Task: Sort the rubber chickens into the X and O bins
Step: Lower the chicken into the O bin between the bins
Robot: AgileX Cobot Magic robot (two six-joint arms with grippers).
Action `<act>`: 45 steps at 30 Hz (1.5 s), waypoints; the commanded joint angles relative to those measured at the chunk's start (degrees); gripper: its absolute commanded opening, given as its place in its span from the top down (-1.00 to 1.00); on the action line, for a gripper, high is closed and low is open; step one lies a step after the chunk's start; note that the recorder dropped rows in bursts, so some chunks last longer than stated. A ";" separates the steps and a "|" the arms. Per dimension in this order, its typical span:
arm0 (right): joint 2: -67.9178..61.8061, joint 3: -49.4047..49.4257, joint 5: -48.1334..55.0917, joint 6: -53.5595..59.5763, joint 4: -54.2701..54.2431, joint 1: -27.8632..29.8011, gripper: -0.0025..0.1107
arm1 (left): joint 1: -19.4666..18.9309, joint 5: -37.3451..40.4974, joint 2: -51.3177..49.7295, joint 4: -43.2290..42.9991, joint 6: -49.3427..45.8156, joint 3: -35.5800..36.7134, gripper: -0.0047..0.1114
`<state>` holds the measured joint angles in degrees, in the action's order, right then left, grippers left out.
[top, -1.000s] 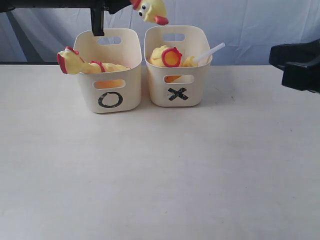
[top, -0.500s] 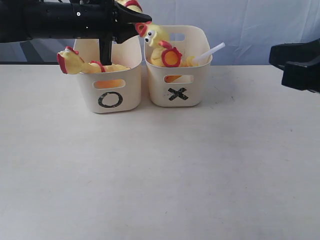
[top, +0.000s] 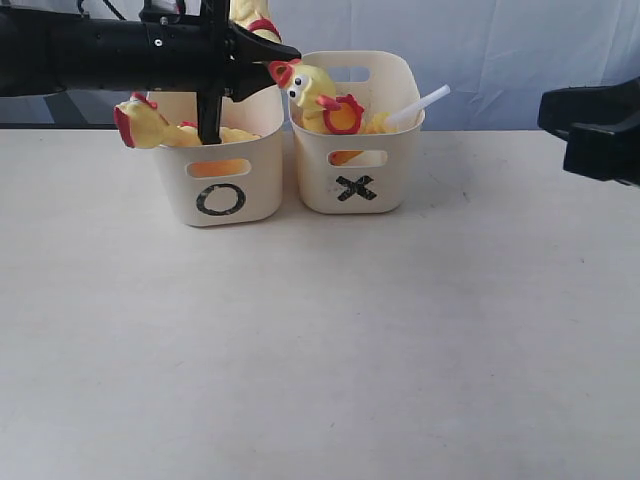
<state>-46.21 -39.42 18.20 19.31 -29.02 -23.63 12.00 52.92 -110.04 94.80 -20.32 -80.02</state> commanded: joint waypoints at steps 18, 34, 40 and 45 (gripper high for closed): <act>0.22 0.26 0.00 0.09 0.02 0.14 0.97 | 0.23 0.96 0.38 -6.62 5.26 1.44 0.92; 0.22 0.26 0.64 0.09 0.47 0.14 0.97 | -1.12 -0.39 0.38 -4.03 3.84 4.86 0.92; 0.22 0.26 0.64 0.09 0.47 0.14 0.97 | -1.76 -0.12 0.38 -3.52 3.84 4.86 0.70; 0.22 0.26 0.64 0.09 0.47 0.14 0.97 | -1.76 0.09 0.38 -2.90 3.84 4.86 0.41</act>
<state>-46.21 -39.42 18.77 19.31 -29.02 -23.63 10.36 52.57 -110.04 90.06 -16.36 -75.36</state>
